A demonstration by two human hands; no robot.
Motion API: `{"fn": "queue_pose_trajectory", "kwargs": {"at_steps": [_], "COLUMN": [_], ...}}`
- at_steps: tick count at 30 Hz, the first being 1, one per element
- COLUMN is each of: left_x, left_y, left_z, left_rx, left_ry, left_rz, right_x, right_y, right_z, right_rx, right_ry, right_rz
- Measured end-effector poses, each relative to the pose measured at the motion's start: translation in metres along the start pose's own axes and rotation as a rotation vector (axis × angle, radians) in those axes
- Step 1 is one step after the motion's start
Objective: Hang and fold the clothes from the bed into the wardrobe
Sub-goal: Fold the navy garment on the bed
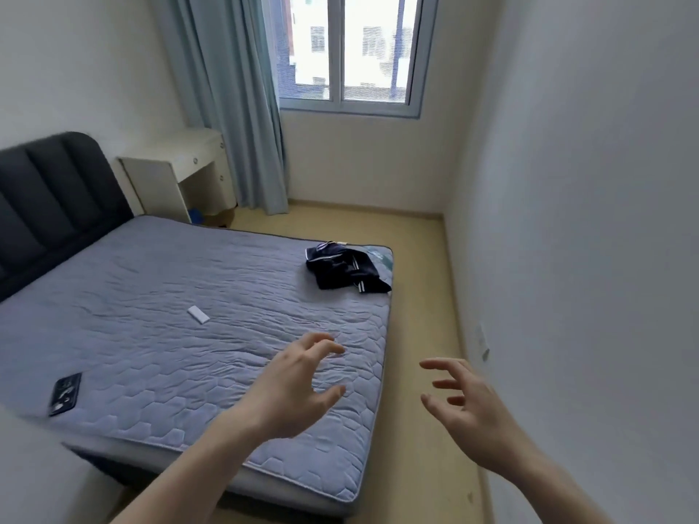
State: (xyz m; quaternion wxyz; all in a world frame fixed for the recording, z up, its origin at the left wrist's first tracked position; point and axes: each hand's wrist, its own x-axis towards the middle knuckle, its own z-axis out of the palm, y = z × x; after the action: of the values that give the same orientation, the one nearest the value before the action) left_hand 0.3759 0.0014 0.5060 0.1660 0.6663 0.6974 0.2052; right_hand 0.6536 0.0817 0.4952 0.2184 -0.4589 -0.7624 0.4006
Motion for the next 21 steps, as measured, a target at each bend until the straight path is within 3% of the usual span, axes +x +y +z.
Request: {"fn": "queue_pose_trajectory", "kwargs": {"at_steps": [10,21], "left_x": [0.171,0.292], "left_y": [-0.023,-0.043], "left_z": [0.039,0.058], "left_rx": [-0.018,-0.086], "left_ry": [0.041,0.116], "left_rz": [-0.167,-0.415], "right_x": [0.190,0.393], "right_y": [0.080,0.120], "right_z": [-0.063,-0.108], "right_rx": [0.013,-0.012], "right_ry": [-0.115,-0.311], "right_rz": [-0.020,-0.099]}}
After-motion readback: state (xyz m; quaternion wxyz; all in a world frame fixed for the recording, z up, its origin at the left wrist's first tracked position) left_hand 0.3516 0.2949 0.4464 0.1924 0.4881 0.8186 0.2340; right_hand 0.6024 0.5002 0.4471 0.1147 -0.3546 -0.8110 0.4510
